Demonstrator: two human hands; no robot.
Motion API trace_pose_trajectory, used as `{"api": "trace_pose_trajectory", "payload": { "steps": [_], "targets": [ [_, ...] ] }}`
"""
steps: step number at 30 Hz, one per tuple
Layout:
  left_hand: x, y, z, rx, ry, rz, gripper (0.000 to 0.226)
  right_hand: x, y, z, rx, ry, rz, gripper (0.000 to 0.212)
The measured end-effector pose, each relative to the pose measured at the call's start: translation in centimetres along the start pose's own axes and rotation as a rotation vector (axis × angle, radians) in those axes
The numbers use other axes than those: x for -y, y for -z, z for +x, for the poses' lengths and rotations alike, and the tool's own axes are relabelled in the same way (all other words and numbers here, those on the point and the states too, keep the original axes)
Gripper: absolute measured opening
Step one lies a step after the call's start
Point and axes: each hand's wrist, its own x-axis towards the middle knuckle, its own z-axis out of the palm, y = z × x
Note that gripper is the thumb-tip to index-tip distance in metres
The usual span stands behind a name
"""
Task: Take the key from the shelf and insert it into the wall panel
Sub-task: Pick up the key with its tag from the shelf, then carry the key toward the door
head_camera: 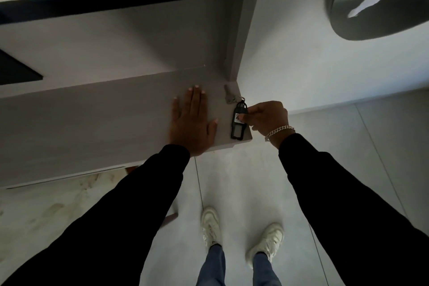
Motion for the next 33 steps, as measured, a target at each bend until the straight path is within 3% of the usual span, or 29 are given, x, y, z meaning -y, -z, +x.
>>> {"api": "trace_pose_trajectory", "payload": {
  "steps": [3, 6, 13, 17, 21, 33],
  "targets": [
    [0.0, -0.1, 0.0, -0.018, 0.002, -0.012, 0.080, -0.1, 0.8, 0.1, 0.091, -0.162, 0.295, 0.013],
    [0.0, -0.1, 0.0, 0.002, -0.007, -0.010, 0.079, -1.1, 1.7, -0.6, 0.171, -0.209, 0.558, 0.007],
    [-2.6, 0.5, -0.8, 0.096, -0.091, -0.061, 0.074, -3.9, 4.8, -3.9, 0.204, -0.312, 0.901, 0.006],
    [-6.9, 2.1, -1.1, 0.107, -0.215, -0.186, 0.075, -5.8, 8.0, -6.7, 0.176, -0.293, 0.970, 0.011],
    [-13.0, 4.3, -1.2, 0.005, -0.331, -0.298, 0.069, -8.2, 12.9, -10.0, 0.106, -0.233, 1.008, 0.007],
    [-37.4, 6.7, -0.9, -0.133, -0.720, -0.323, 0.070, -21.4, 31.7, -18.6, -0.091, -0.124, 1.050, 0.010]
  ]
}}
